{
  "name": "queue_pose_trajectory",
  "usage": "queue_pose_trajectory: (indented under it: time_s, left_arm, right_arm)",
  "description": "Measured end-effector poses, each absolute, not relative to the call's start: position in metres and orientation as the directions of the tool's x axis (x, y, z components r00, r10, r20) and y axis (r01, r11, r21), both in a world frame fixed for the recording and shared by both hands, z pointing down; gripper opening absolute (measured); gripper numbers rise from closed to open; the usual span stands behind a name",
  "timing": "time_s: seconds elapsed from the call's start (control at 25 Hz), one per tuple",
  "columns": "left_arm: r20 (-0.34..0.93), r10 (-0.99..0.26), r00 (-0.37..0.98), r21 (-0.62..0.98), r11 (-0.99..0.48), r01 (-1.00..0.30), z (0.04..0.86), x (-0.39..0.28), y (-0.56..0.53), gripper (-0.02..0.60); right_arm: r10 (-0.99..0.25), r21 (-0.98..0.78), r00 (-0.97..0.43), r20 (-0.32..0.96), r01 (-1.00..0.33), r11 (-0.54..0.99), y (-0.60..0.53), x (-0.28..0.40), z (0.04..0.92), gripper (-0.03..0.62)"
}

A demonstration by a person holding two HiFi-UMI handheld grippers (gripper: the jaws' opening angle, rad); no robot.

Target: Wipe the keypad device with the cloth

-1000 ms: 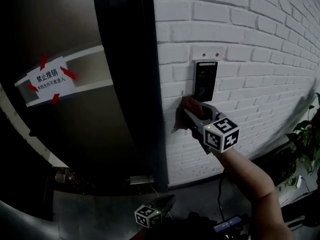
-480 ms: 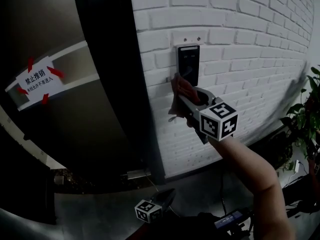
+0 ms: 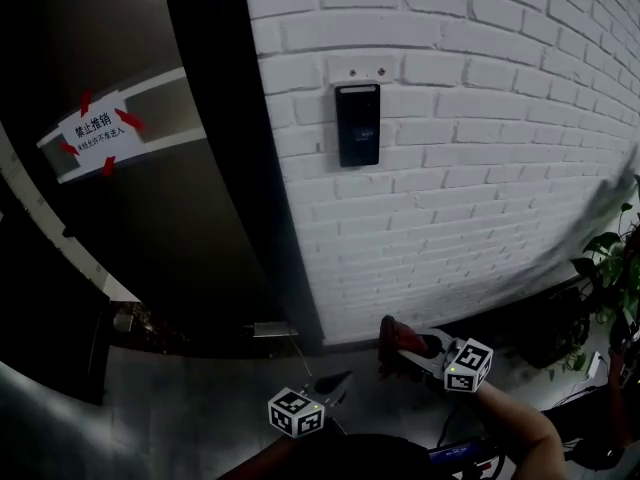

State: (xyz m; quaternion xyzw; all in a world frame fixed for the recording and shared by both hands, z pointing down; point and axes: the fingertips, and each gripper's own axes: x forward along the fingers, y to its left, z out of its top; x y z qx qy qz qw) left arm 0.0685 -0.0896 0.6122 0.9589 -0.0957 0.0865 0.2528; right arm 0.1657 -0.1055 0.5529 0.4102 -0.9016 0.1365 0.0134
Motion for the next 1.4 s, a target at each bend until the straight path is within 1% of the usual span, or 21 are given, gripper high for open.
queue_pose_trajectory:
  time_s: [0.12,0.24,0.44,0.52,0.64,0.8,0.96,1.08,1.2,1.4]
  left_arm:
    - [0.218,-0.153,0.964,0.455,-0.857,-0.239,0.611,0.079,-0.066,0.005]
    - [0.218,-0.214,0.952,0.457,-0.84,-0.294,0.617,0.076,-0.051,0.005]
    - [0.252,-0.293,0.922,0.473,-0.794,-0.382,0.638,0.059,-0.016,0.005]
    - [0.274,-0.315,0.909,0.485,-0.771,-0.413,0.649,0.051,0.001,0.005]
    - [0.301,-0.318,0.899,0.495,-0.754,-0.433,0.662,0.042,0.026,0.005]
    - [0.308,-0.286,0.907,0.495,-0.766,-0.41,0.668,0.038,0.048,0.005]
    - [0.284,-0.26,0.923,0.481,-0.794,-0.372,0.663,0.028,0.053,0.005]
    - [0.26,-0.234,0.937,0.47,-0.817,-0.335,0.657,0.019,0.053,0.005]
    - [0.242,-0.206,0.948,0.453,-0.84,-0.298,0.65,0.008,0.055,0.005]
    - [0.222,-0.176,0.959,0.433,-0.863,-0.259,0.649,-0.016,0.049,0.005]
  right_arm:
    - [-0.721,-0.286,-0.673,0.162,-0.732,0.619,-0.054,0.175,0.598,0.118]
    - [-0.714,-0.321,-0.677,0.176,-0.726,0.609,-0.015,0.178,0.634,0.118]
    - [-0.733,-0.44,-0.665,0.143,-0.706,0.554,0.043,0.174,0.681,0.118]
    - [-0.73,-0.487,-0.67,0.134,-0.687,0.54,0.06,0.164,0.693,0.118]
    - [-0.69,-0.521,-0.711,0.139,-0.645,0.559,0.084,0.135,0.7,0.118]
    - [-0.662,-0.525,-0.739,0.121,-0.614,0.589,0.102,0.104,0.701,0.118]
    - [-0.674,-0.5,-0.735,0.082,-0.615,0.61,0.099,0.084,0.678,0.118]
    - [-0.712,-0.482,-0.698,0.073,-0.65,0.588,0.091,0.076,0.666,0.118]
    - [-0.745,-0.463,-0.661,0.09,-0.69,0.556,0.088,0.065,0.66,0.117]
    - [-0.786,-0.418,-0.612,0.093,-0.74,0.527,0.087,0.048,0.665,0.115]
